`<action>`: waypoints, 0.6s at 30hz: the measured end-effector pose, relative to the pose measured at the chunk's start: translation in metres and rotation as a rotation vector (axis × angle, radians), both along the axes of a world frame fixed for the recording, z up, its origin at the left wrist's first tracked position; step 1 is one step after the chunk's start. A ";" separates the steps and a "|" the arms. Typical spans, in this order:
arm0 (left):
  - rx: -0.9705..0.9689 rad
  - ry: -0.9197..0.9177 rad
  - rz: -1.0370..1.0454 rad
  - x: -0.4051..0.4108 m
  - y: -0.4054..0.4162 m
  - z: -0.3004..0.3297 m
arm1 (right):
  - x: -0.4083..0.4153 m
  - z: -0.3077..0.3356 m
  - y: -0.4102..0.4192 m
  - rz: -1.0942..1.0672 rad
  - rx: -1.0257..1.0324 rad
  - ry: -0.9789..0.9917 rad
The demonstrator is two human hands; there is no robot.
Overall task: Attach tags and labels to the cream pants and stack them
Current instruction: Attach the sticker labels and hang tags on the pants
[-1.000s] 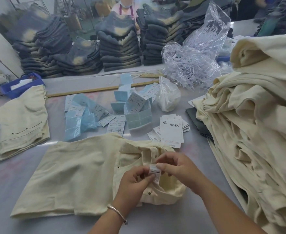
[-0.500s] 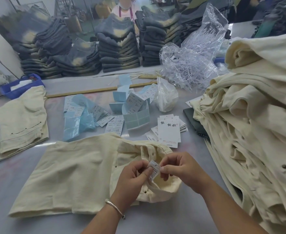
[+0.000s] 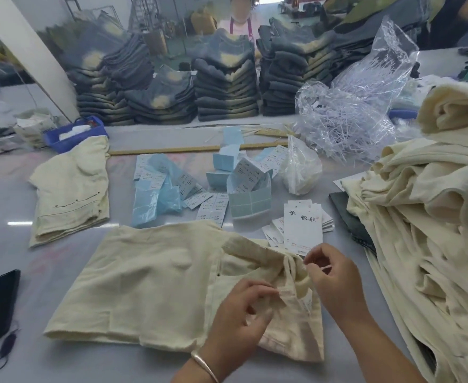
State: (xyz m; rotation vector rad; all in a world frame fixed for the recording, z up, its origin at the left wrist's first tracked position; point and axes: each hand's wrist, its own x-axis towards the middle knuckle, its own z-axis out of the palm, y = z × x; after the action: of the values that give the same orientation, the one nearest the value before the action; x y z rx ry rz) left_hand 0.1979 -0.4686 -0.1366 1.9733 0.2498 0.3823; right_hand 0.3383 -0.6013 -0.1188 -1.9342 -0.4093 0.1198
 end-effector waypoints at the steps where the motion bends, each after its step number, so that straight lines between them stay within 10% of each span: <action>1: -0.020 0.016 0.063 -0.004 0.009 -0.001 | -0.001 0.000 0.009 0.019 0.025 0.016; 18: 0.097 0.349 0.804 0.031 0.333 -0.047 | -0.044 -0.026 0.254 0.315 -0.121 0.151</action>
State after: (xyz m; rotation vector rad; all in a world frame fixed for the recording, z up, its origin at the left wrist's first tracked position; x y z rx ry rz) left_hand 0.2291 -0.1361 -0.1836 1.9555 1.2835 0.5569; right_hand 0.2948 -0.3471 -0.1447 -1.9505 -0.6145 0.5031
